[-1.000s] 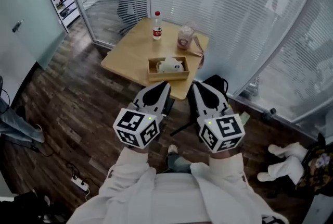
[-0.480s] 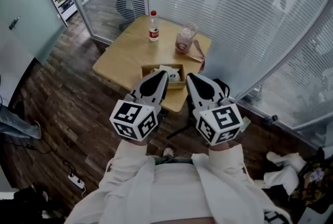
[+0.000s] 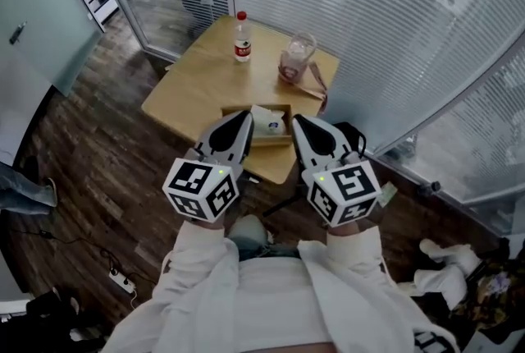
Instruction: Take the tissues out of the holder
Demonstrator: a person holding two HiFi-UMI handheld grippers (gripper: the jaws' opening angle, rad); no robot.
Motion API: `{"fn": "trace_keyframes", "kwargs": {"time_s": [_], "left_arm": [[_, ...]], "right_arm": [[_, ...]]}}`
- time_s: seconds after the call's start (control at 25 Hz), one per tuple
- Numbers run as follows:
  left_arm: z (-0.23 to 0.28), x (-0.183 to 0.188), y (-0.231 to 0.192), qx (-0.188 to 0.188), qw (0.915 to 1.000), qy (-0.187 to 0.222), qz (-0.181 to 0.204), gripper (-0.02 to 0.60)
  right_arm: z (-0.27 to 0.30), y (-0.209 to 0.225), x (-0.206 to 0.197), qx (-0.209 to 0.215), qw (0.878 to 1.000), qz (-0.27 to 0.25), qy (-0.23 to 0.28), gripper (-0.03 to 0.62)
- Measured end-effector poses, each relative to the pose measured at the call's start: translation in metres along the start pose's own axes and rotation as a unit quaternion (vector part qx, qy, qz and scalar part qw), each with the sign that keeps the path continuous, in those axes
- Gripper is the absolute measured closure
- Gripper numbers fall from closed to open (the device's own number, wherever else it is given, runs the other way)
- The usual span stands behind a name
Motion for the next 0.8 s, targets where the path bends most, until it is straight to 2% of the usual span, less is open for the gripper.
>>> {"fn": "trace_keyframes", "kwargs": {"time_s": [0.32,0.56,0.8], "left_arm": [[0.027,0.005,-0.023,-0.002,0.9998,-0.021,-0.002,0.572],[0.046,0.002,-0.044,-0.007,0.9986,-0.052,-0.009,0.572],[0.062,0.011,-0.055,-0.025,0.9978,-0.061,-0.003,0.572]], "right_arm": [[0.040,0.011,-0.006,0.010,1.000,0.005,-0.015,0.582],[0.066,0.019,-0.010,-0.002,0.999,0.019,-0.027,0.582],[0.085,0.028,-0.005,-0.017,0.999,0.021,-0.027,0.582]]}}
Point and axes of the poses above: the fingertips, and each gripper's own axes: z forward along the fingers, y to its right, x out of its top, the point moved 2 cm from there along -z, backward along the fingers, and after that the axes turned 13 degrees about -z, right-handed, at the moved point
